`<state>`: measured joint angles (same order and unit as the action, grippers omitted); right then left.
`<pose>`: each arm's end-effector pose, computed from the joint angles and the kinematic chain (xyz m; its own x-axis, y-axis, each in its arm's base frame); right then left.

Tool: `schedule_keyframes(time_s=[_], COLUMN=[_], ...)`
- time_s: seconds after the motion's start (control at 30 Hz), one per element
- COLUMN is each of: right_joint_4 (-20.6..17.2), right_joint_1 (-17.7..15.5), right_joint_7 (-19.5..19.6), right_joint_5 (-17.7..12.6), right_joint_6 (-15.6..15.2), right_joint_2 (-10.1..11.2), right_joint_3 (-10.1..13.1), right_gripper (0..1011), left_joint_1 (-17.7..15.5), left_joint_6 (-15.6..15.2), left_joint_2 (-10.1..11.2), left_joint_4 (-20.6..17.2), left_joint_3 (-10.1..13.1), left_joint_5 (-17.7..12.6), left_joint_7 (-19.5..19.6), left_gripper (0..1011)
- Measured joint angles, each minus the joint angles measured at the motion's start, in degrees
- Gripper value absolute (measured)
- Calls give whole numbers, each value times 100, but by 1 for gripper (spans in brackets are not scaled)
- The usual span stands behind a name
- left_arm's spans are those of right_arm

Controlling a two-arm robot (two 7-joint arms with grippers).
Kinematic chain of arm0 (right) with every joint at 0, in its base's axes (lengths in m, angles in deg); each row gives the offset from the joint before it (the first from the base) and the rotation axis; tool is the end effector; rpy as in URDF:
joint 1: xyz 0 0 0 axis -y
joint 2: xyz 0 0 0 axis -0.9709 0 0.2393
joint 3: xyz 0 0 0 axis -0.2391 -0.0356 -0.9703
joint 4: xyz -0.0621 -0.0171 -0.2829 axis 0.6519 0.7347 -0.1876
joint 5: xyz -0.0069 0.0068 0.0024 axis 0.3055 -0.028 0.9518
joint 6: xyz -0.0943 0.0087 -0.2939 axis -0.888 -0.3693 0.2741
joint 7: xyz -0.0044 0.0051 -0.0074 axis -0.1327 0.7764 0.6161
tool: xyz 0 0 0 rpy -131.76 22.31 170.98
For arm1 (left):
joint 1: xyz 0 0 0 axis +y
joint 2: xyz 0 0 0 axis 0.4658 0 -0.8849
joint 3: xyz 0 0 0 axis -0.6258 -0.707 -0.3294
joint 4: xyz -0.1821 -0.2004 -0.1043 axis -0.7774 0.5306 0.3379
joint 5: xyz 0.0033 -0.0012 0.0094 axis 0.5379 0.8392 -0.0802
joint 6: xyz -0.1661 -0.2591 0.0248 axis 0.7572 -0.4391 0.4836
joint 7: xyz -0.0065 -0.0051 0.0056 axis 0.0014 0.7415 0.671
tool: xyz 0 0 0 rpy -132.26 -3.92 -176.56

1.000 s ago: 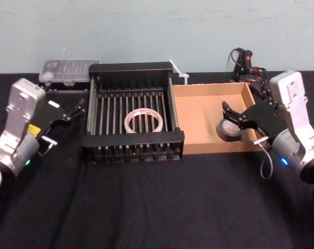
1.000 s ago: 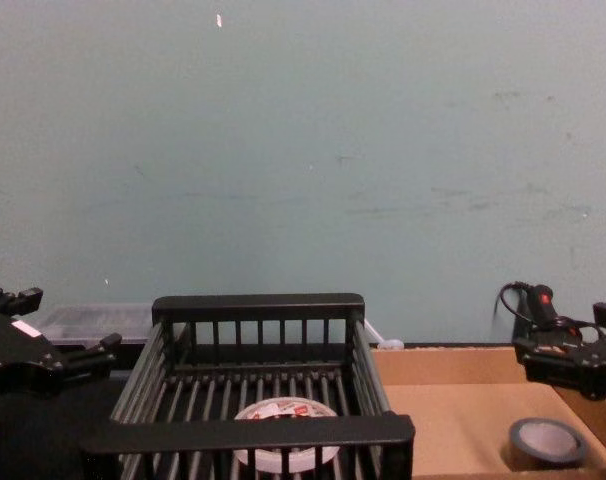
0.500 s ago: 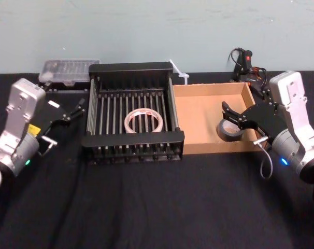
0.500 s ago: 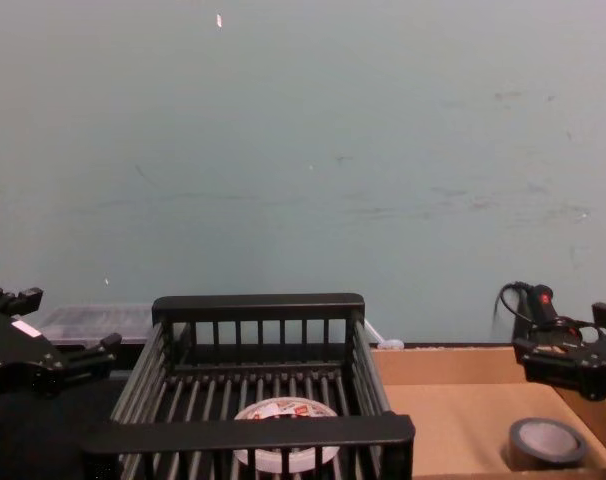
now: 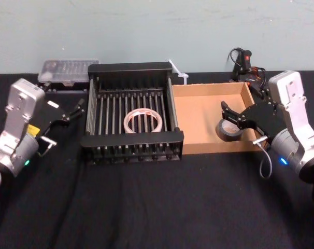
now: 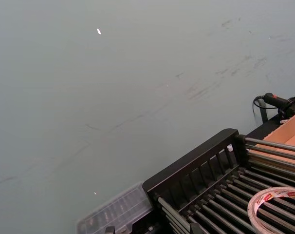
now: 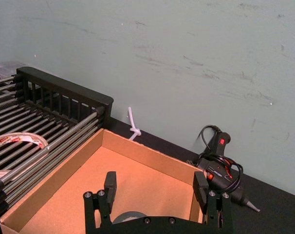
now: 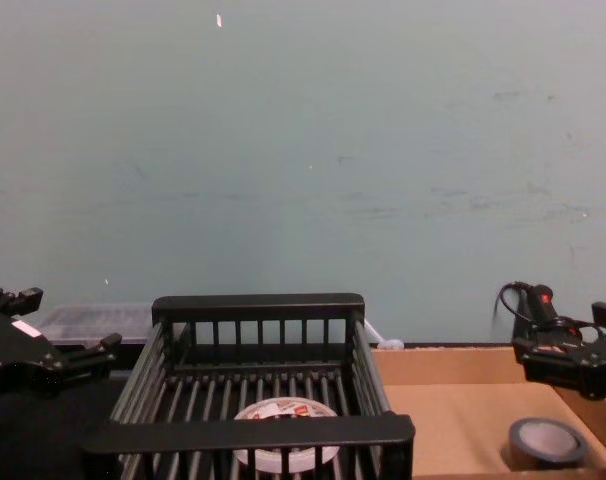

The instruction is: Pick up the white tape and place it into the black box , Pick up the silver tape and place it into the brown box.

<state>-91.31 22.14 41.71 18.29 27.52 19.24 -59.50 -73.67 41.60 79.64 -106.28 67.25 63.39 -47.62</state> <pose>0.3583 -0.0289 -0.2869 0.3667 -0.8963 0.2494 0.9297 0.3432 -0.1335 0.3579 0.0827 -0.3023 0.2923 0.8803 0.3736 -0.9552 0.2873 0.0703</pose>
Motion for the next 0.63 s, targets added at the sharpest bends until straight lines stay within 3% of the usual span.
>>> schedule_keyframes(time_s=[0.63], right_joint_4=[0], right_joint_1=[0], right_joint_7=[1], right_joint_5=[0], right_joint_6=[0], right_joint_2=[0], right_joint_3=[0], right_gripper=[1002], left_joint_1=[0], left_joint_6=[0], left_joint_2=[0], left_joint_4=[0], left_joint_3=[0], left_joint_5=[0], left_joint_7=[0], left_gripper=[1001])
